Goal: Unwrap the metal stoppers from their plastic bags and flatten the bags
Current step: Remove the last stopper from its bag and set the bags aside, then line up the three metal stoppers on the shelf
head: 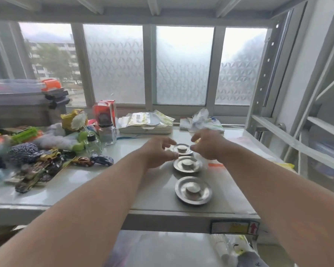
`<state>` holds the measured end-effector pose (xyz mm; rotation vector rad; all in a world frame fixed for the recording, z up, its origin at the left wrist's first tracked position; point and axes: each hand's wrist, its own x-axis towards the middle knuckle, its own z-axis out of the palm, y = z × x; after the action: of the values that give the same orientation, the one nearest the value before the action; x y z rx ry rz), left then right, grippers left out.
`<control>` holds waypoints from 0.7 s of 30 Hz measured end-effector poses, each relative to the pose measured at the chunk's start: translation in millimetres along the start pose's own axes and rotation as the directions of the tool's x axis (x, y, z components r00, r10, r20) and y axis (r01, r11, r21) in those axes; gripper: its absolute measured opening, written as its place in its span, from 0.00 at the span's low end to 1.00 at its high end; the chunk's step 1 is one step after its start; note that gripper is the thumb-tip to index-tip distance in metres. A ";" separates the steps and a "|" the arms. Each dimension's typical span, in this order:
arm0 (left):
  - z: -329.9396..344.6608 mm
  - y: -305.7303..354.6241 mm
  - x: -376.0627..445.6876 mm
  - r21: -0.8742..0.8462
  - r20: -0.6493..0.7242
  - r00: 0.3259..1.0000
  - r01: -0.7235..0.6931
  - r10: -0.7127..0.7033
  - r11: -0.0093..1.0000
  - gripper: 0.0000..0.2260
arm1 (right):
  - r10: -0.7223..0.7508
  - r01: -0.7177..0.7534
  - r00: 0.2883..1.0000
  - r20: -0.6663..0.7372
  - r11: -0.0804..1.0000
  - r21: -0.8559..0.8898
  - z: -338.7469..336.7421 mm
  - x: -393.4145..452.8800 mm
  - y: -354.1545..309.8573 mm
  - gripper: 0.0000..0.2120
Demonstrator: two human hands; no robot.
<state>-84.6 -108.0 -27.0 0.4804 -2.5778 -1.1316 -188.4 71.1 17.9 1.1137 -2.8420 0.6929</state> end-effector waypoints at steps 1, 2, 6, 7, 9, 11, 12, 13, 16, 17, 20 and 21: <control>-0.2 -2.5 7.0 -0.009 0.030 0.999 -0.013 0.014 1.000 0.26 | 0.019 -0.019 0.999 0.031 1.000 -0.016 3.4 9.6 1.7 0.20; -1.4 -4.6 12.8 -0.011 0.053 0.998 -0.028 0.028 1.000 0.26 | 0.033 -0.033 0.998 0.056 0.999 -0.005 7.0 18.8 4.6 0.20; -13.3 -16.5 28.0 0.134 0.047 0.997 -0.065 0.059 0.989 0.19 | -0.026 0.024 0.999 0.031 0.998 0.066 24.3 43.1 11.8 0.07; -16.6 -21.2 29.2 0.147 0.031 0.997 -0.069 0.065 0.987 0.17 | -0.051 0.049 0.998 0.029 0.996 0.078 29.4 45.6 12.1 0.06; -23.0 -29.5 30.7 0.165 0.021 0.998 -0.061 0.058 0.984 0.15 | -0.095 0.091 0.995 0.040 0.991 0.093 38.5 47.6 12.4 0.09; -27.4 -34.7 33.1 0.173 0.018 0.999 -0.037 0.035 0.984 0.13 | -0.114 0.105 0.991 0.066 0.987 0.119 43.5 48.5 13.2 0.11; -28.1 -35.2 33.7 0.174 0.014 1.000 -0.029 0.026 0.984 0.13 | -0.119 0.108 0.990 0.078 0.984 0.138 45.3 49.3 14.2 0.12; -28.1 -36.2 34.9 0.182 0.006 1.000 -0.024 0.023 0.983 0.13 | -0.124 0.111 0.989 0.083 0.982 0.151 46.5 49.6 15.0 0.12; -25.1 -35.8 34.9 0.212 -0.033 0.999 -0.016 0.023 0.977 0.13 | -0.127 0.120 0.992 0.026 0.978 0.173 48.4 50.7 16.3 0.12; -24.9 -35.4 34.1 0.222 -0.042 0.999 -0.014 0.024 0.975 0.13 | -0.118 0.117 0.993 -0.006 0.976 0.184 48.8 50.7 16.6 0.12; -26.0 -33.5 31.8 0.226 -0.044 0.999 -0.003 0.013 0.974 0.14 | -0.113 0.120 0.992 -0.048 0.971 0.206 49.2 49.7 16.4 0.11; -26.2 -33.1 31.2 0.222 -0.043 0.999 0.001 0.009 0.975 0.14 | -0.118 0.126 0.992 -0.051 0.970 0.207 49.6 49.3 16.5 0.10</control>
<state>-96.6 -158.9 -30.9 0.5425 -2.6783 -0.8246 -228.6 30.0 -25.1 1.2736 -2.6890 1.0125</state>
